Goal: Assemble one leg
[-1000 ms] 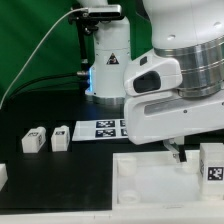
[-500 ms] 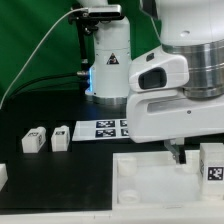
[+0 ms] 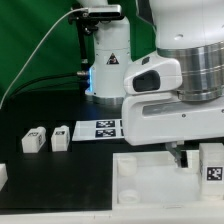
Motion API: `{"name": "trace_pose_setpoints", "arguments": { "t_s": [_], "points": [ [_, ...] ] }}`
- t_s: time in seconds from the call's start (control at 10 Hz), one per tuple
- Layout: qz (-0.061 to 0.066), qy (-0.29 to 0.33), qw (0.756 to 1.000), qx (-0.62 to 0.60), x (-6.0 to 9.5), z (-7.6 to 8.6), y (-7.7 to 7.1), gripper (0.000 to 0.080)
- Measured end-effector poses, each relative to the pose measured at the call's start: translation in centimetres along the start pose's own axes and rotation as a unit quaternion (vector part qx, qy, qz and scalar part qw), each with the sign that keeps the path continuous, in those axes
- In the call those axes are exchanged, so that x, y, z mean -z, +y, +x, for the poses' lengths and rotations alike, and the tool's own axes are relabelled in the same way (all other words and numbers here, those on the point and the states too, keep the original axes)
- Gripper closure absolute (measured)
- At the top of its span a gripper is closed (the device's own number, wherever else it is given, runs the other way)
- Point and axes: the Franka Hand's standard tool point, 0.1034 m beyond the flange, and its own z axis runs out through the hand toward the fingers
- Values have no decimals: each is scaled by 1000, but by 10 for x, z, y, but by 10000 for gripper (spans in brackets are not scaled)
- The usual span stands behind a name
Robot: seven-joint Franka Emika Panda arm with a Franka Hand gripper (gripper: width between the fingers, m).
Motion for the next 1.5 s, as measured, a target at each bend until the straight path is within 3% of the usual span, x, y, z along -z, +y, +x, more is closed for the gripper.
{"name": "trace_pose_setpoints", "arguments": {
  "t_s": [0.1,0.2,0.4,0.6,0.7,0.8,1.0,1.2,1.4,1.5],
  "points": [
    [0,0,1000,1,0,0,0,472],
    [2,0,999,-50,0,0,0,509],
    [4,-1,989,-150,0,0,0,509],
    [5,1,957,-291,-2,0,-1,509],
    [5,5,923,-384,-2,1,-1,509],
    [16,14,876,-482,-2,4,-2,509],
    [45,21,757,-652,-4,1,-3,508],
    [53,15,691,-721,-3,0,-3,508],
    [53,15,698,-714,-4,0,-3,508],
    [52,17,722,-690,-4,0,-4,311]
  ]
}}
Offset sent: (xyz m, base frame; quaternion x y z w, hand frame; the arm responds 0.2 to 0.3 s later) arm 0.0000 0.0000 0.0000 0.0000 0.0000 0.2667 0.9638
